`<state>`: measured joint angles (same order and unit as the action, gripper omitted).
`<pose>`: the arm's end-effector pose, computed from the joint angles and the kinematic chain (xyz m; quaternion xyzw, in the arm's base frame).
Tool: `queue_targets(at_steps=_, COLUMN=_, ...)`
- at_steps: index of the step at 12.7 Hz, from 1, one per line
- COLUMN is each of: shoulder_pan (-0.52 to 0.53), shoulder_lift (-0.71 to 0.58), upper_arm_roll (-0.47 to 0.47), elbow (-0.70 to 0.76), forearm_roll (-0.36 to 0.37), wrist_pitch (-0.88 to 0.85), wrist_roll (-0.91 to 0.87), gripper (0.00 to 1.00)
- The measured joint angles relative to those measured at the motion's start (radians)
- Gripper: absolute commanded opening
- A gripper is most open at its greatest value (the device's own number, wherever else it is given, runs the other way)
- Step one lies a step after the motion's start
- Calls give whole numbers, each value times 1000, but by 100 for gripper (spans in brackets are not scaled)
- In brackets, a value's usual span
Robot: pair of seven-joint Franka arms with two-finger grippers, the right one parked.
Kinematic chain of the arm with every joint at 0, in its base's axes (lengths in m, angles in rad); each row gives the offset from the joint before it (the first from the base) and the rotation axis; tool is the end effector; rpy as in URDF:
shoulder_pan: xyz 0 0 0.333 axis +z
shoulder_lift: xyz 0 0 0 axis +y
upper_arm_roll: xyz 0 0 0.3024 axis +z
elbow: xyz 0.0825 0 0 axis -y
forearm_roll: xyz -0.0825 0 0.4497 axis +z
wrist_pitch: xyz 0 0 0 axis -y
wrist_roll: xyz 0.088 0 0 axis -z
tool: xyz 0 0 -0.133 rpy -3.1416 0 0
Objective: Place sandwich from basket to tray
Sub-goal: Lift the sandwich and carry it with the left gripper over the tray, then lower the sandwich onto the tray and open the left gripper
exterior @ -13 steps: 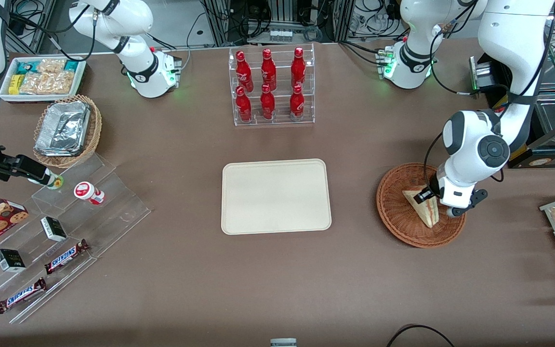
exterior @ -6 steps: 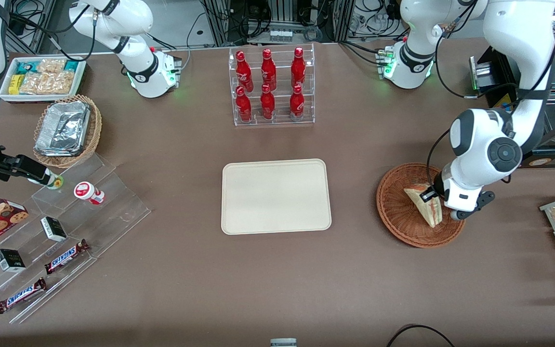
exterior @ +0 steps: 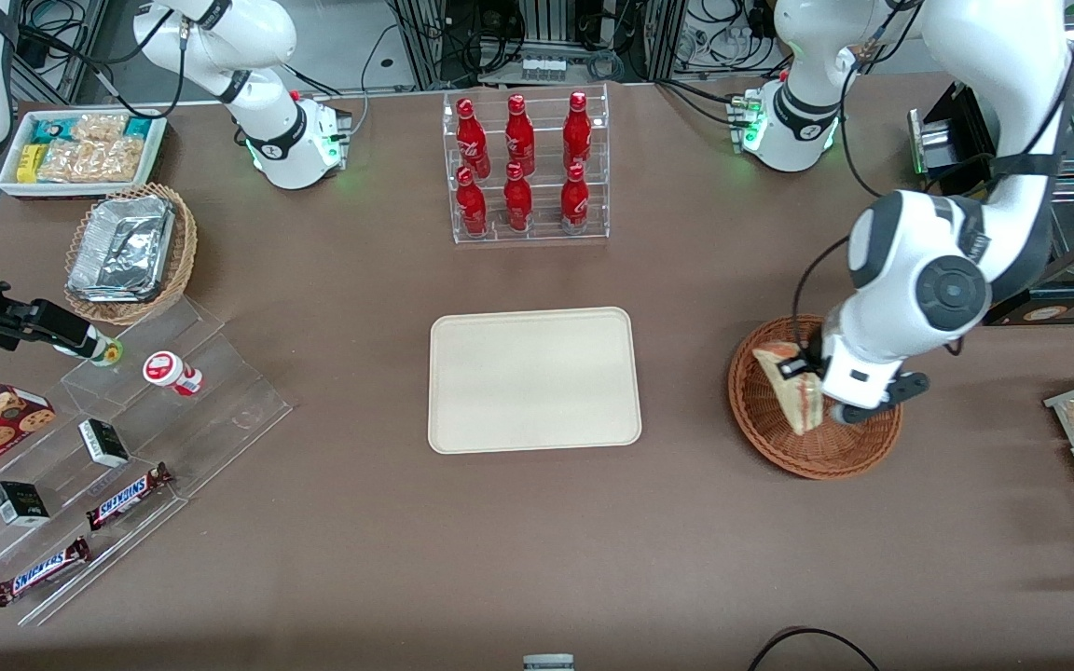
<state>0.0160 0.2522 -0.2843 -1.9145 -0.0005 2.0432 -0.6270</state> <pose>0.6228 -0.1691 0.2847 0.9813 0.1803 -0.0664 0.0074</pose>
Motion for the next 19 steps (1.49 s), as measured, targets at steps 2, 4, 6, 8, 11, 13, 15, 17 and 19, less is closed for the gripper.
queue_targets(at_steps=2, shoulder_pan=-10, shoulder_lift=9, upper_arm_roll=-52, elbow=7, forearm_roll=0, wrist_pitch=0, wrist_roll=2, gripper=0)
queue_targets(at_steps=4, shoulder_pan=-67, shoulder_lift=36, upper_arm_roll=-67, elbow=41, forearm_roll=0, wrist_pitch=0, wrist_roll=2, gripper=0)
queue_targets(at_steps=6, shoulder_pan=-152, shoulder_lift=82, upper_arm_roll=-68, elbow=90, forearm_roll=5, wrist_pitch=0, wrist_roll=-23, gripper=0)
queue_targets(at_steps=8, shoulder_pan=-228, shoulder_lift=137, upper_arm_roll=-69, elbow=141, forearm_roll=38, wrist_pitch=2, wrist_roll=-78, gripper=0)
queue_targets(at_steps=11, shoulder_pan=-330, shoulder_lift=234, upper_arm_roll=-70, elbow=249, forearm_roll=86, wrist_pitch=2, wrist_roll=-158, gripper=0)
queue_targets(at_steps=13, shoulder_pan=-398, shoulder_lift=309, upper_arm_roll=-69, elbow=328, forearm_roll=101, wrist_pitch=3, wrist_roll=-211, gripper=0)
queue_targets(at_steps=15, shoulder_pan=-454, shoulder_lift=387, upper_arm_roll=-69, elbow=409, forearm_roll=157, wrist_pitch=3, wrist_roll=-293, gripper=0)
queue_targets(at_steps=17, shoulder_pan=-494, shoulder_lift=452, upper_arm_roll=-68, elbow=480, forearm_roll=189, wrist_pitch=3, wrist_roll=-347, gripper=0)
queue_targets(at_steps=19, shoulder_pan=-520, shoulder_lift=506, upper_arm_roll=-68, elbow=539, forearm_roll=194, wrist_pitch=3, wrist_roll=-373, gripper=0)
